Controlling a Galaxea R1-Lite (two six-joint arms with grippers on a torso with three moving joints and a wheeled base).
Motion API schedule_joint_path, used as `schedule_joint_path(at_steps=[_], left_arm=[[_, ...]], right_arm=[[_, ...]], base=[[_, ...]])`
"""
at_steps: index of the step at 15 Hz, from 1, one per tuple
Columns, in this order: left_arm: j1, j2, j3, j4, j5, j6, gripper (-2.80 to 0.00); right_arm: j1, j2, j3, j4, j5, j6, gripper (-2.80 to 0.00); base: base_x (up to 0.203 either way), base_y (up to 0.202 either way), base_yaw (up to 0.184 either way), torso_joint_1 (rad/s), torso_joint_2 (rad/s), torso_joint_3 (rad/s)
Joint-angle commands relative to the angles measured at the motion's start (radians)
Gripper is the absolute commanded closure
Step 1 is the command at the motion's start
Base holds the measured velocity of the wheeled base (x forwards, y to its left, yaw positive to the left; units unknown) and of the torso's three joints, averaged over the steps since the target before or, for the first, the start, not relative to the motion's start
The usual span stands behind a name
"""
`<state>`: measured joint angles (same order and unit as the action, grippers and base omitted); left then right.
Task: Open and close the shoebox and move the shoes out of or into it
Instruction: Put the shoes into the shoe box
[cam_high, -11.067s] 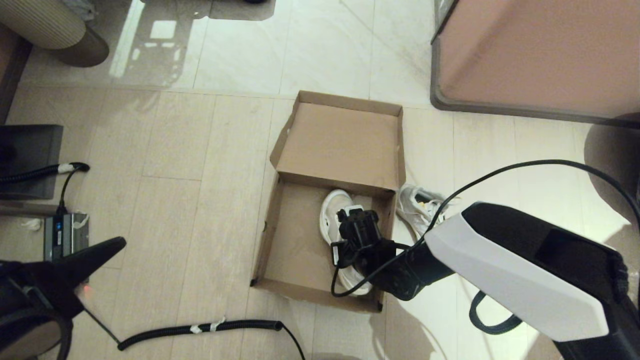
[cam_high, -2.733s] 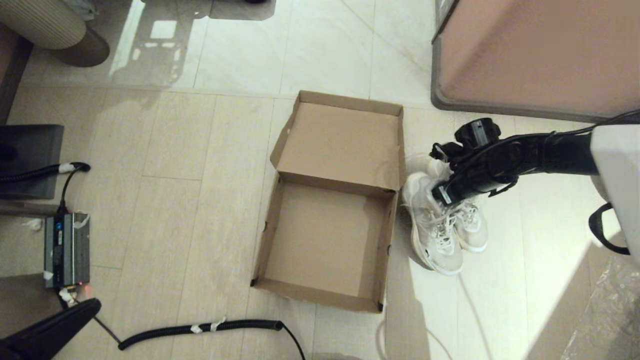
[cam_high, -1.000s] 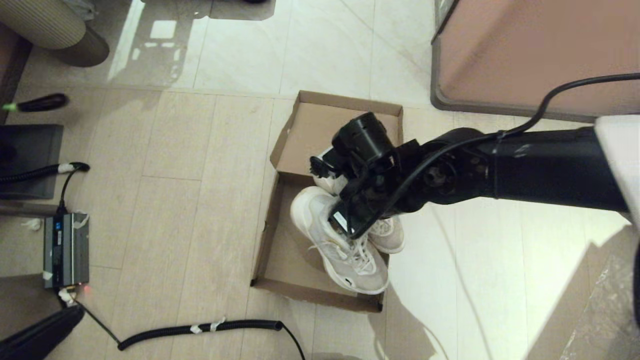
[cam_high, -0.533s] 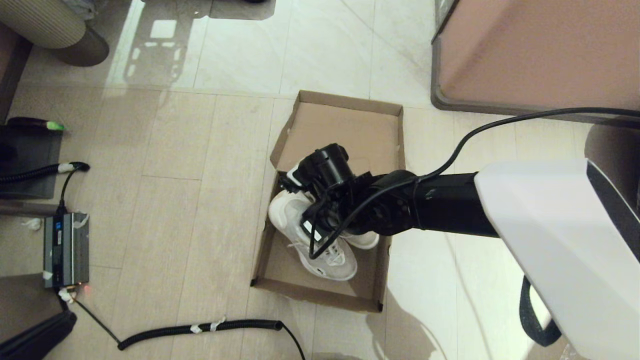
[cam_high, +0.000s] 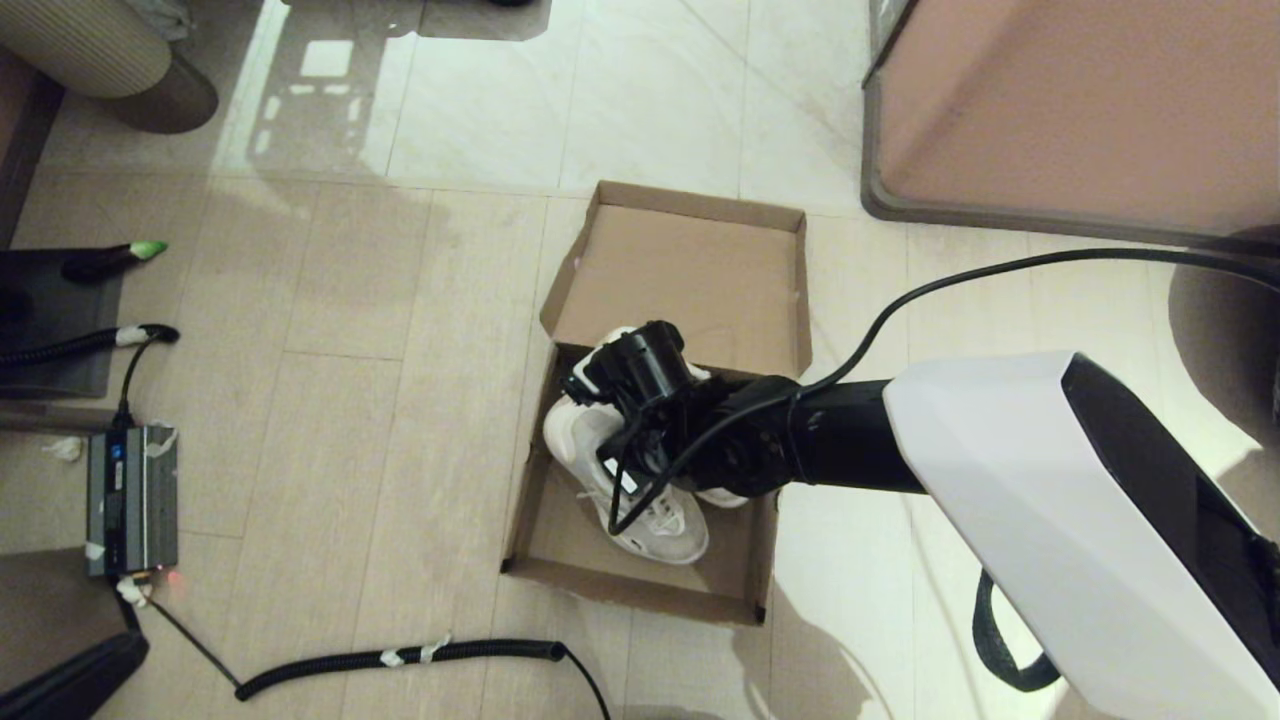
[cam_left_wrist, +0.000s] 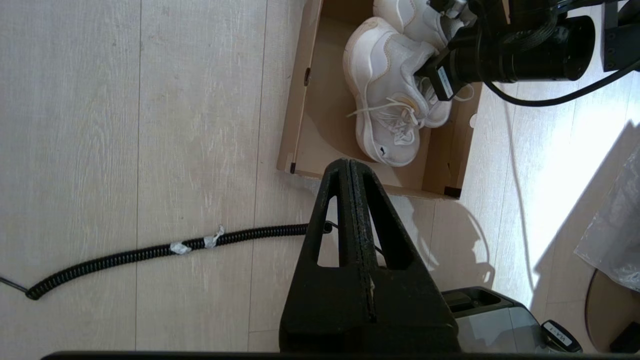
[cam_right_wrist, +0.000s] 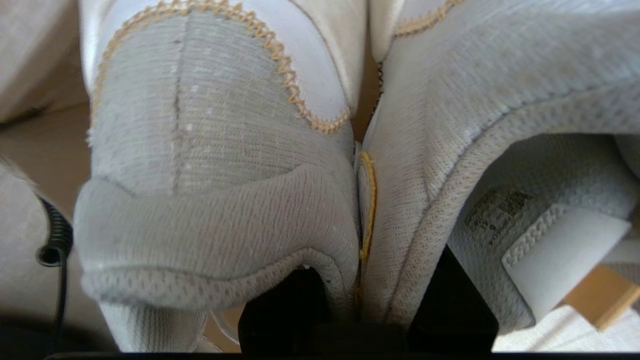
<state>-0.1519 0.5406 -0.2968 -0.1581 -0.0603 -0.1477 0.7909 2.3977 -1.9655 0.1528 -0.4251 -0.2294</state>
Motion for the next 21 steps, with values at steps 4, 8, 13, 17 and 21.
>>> schedule_joint_path(at_steps=[4, 8, 13, 17, 21], left_arm=[[0.000, -0.005, 0.001, 0.003, -0.001, -0.001, 0.00], [0.000, -0.014, 0.000, 0.006, 0.001, -0.001, 0.00], [0.000, -0.025, 0.001, 0.008, 0.014, -0.015, 0.00], [0.000, -0.028, 0.000, 0.020, 0.014, -0.015, 0.00], [0.000, -0.028, 0.001, 0.020, 0.013, -0.016, 0.00]], right_arm=[[-0.005, 0.012, 0.001, -0.001, -0.003, 0.001, 0.00], [-0.002, 0.009, 0.005, 0.002, 0.002, -0.003, 0.00], [0.004, -0.002, 0.027, 0.005, 0.002, 0.001, -2.80], [0.004, -0.003, 0.031, 0.004, 0.000, 0.007, -2.80], [0.004, -0.044, 0.077, 0.005, 0.001, 0.055, -2.80]], base=[[0.000, 0.000, 0.000, 0.000, 0.00, 0.000], [0.000, 0.000, 0.000, 0.000, 0.00, 0.000], [0.000, 0.000, 0.000, 0.000, 0.00, 0.000], [0.000, 0.000, 0.000, 0.000, 0.00, 0.000], [0.000, 0.000, 0.000, 0.000, 0.00, 0.000]])
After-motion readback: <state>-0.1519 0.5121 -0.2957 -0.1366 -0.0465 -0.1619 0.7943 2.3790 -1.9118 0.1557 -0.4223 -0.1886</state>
